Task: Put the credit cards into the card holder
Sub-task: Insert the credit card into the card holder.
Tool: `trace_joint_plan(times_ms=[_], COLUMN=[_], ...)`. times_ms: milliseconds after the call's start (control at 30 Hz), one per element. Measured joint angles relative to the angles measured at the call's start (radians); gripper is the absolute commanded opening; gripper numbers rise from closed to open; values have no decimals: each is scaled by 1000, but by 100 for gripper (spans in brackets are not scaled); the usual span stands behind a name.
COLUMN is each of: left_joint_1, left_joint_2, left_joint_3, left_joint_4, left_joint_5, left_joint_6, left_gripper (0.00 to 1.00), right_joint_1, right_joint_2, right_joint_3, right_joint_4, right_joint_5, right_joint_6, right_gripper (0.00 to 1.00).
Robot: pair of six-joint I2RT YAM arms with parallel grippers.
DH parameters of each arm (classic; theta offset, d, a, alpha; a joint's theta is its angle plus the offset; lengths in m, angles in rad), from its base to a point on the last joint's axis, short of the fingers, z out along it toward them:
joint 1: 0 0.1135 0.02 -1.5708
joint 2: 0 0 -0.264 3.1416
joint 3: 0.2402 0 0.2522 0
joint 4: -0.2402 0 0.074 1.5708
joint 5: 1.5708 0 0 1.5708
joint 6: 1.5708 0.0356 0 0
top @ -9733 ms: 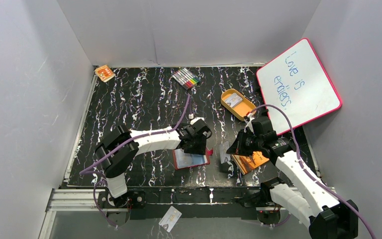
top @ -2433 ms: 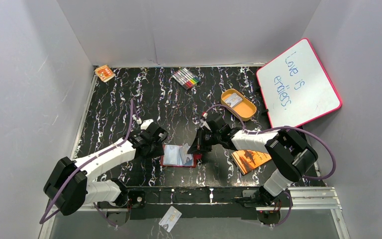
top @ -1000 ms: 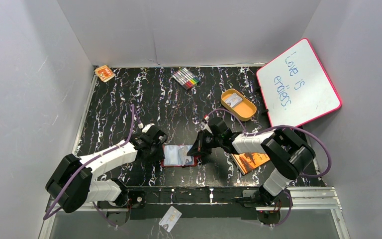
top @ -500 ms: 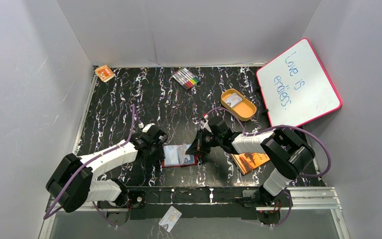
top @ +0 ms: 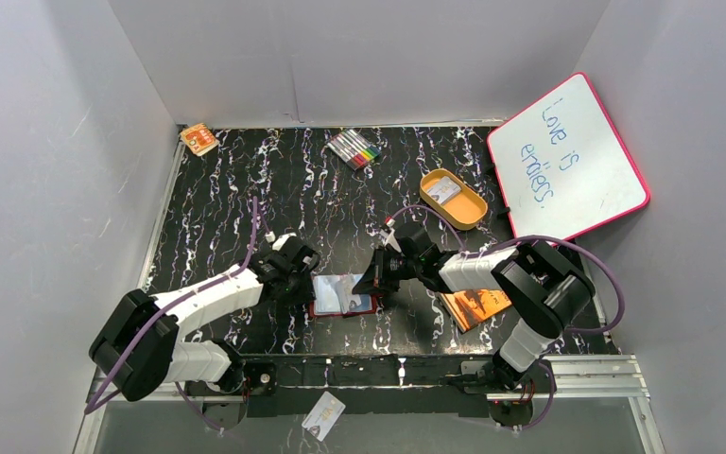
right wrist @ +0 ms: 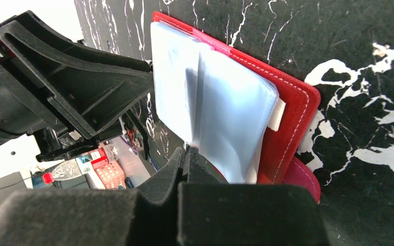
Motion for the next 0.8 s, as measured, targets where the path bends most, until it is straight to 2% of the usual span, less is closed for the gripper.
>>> trace_joint_plan(times_ms=[800], left_joint_1=[5], left_joint_2=[10], left_joint_3=[4], left_joint_4=[12], left_joint_5=[17], left_joint_6=[12], left_gripper=[39], right_joint_1=[0], right_joint_2=[35], right_joint_3=[-11], right_joint_4=[34], right_joint_5=[60], right_joint_6=[-55], right_gripper=[0])
